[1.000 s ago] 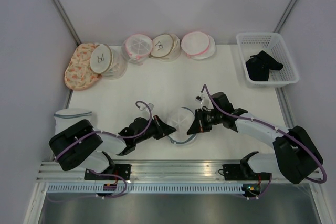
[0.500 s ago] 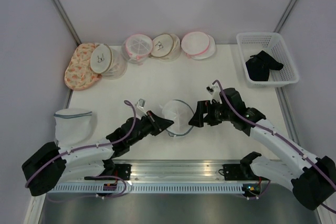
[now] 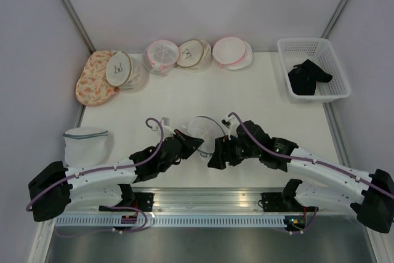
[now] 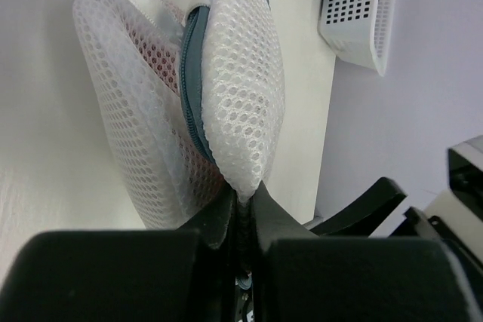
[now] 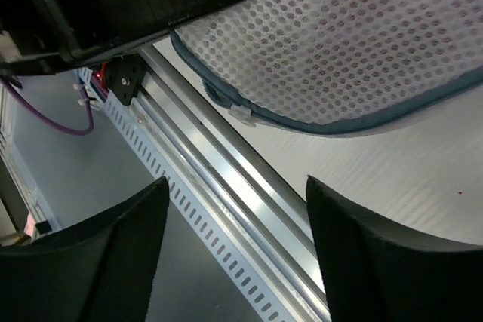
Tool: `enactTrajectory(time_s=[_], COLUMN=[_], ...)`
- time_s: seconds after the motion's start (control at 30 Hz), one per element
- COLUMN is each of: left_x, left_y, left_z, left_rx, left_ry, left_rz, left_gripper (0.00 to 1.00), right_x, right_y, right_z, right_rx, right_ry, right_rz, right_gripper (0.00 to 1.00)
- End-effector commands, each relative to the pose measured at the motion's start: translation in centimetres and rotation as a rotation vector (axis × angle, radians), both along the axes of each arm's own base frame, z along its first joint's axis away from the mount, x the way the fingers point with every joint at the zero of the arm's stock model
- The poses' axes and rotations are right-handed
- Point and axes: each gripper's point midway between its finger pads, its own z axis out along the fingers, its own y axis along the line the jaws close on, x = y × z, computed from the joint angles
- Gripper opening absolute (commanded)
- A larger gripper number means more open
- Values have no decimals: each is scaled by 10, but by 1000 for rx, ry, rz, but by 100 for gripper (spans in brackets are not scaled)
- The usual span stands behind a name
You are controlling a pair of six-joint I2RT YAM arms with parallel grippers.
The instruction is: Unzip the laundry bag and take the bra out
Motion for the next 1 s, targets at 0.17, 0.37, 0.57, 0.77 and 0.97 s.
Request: enactTrajectory(time_s=[0.17,0.37,0.57,0.77,0.97], left_x=[6,2,0,-2,-4], left_y=[3,1,1,0,5], left_z=[25,23,24,17,15], left_rx=[-46,-72,-78,-82,-84], left_ry=[-21,3,2,24,19], left_rz=[69,63,62,62,62], left_gripper=[2,2,2,2,2], right_x=[14,24,32,41,40], right_y=[27,42,50,51,44], right_z=[10,2,2,13,10], right_rx=[57,64,69,100,77], right_ry=[-28,-10,-9,-29,-29], right_rz=[-68,-84,-111,-170,-186], right_gripper=[56,41,51,33,0])
